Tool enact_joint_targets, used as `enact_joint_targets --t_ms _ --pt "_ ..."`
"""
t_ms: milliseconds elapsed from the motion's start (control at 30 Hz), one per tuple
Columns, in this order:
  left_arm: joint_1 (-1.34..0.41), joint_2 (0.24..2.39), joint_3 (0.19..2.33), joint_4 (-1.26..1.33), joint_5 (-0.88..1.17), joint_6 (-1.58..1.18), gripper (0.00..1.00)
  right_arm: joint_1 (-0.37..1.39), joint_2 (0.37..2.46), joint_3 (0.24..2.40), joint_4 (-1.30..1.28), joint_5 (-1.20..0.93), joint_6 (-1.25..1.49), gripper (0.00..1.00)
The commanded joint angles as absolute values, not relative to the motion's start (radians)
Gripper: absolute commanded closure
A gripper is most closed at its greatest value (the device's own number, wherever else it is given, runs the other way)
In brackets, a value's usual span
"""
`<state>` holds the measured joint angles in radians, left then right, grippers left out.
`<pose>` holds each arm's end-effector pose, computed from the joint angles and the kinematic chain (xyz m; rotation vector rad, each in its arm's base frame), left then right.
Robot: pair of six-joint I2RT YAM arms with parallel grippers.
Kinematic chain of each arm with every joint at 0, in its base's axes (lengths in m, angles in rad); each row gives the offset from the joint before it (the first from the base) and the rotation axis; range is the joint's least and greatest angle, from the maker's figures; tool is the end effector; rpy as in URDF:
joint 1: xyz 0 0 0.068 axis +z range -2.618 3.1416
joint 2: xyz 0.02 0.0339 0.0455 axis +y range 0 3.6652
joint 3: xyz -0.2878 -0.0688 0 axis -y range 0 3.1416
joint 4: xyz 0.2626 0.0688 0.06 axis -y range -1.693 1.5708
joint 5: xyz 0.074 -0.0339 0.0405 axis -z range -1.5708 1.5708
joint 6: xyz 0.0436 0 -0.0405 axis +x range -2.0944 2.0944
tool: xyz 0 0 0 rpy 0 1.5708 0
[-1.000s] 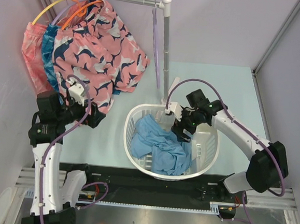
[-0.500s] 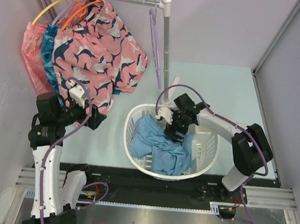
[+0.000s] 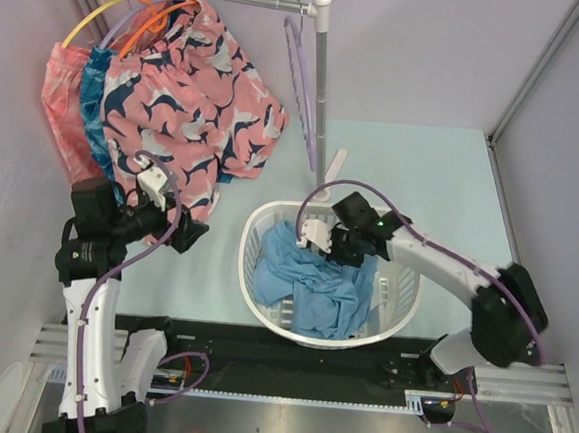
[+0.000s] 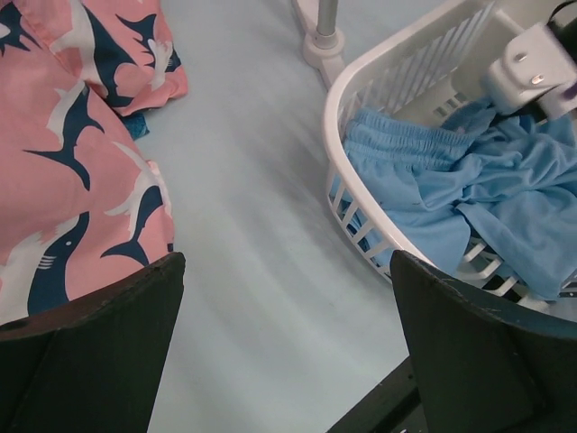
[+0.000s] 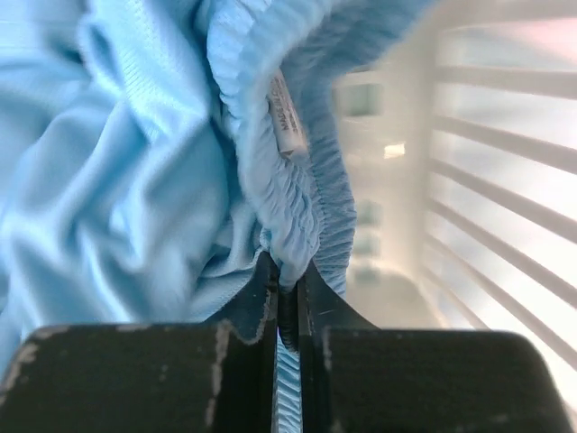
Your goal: Place the shorts on the hanger
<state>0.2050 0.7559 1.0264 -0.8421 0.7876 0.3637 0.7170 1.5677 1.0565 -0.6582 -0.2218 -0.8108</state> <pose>0.1392 -0.0026 0.3822 0.5936 1.9031 -0.4777 0.2372 0.2195 0.2179 -1.9247 1.9202 0.2764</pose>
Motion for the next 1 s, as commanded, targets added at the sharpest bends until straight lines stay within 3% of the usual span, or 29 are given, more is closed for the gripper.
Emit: enact_joint_targets --t_ms 0,133,267,400,767,967 --pt "0.202 0.767 1.074 -0.864 0.894 0.446 0.0 0.761 1.295 1.077 -0.689 -0.08 -0.865 1.0" --pt "0.202 0.791 1.118 -0.888 0.975 0.518 0.0 0.879 1.122 1.078 -0.735 0.114 -0.928 1.0" --pt "0.183 0.824 1.149 -0.906 1.035 0.564 0.0 1.117 1.01 1.078 -0.767 0.286 -0.956 1.0" --pt "0.082 0.838 1.161 -0.917 1.048 0.617 0.02 1.183 0.951 1.08 -0.701 0.406 -1.0 1.0" --pt "-0.15 0.796 1.147 -0.686 0.971 0.614 0.0 1.187 0.805 1.077 -0.116 0.281 -1.328 1.0" --pt "-0.221 0.847 1.235 -0.657 0.994 0.548 0.0 1.189 0.759 1.08 0.045 0.195 -1.425 1.0"
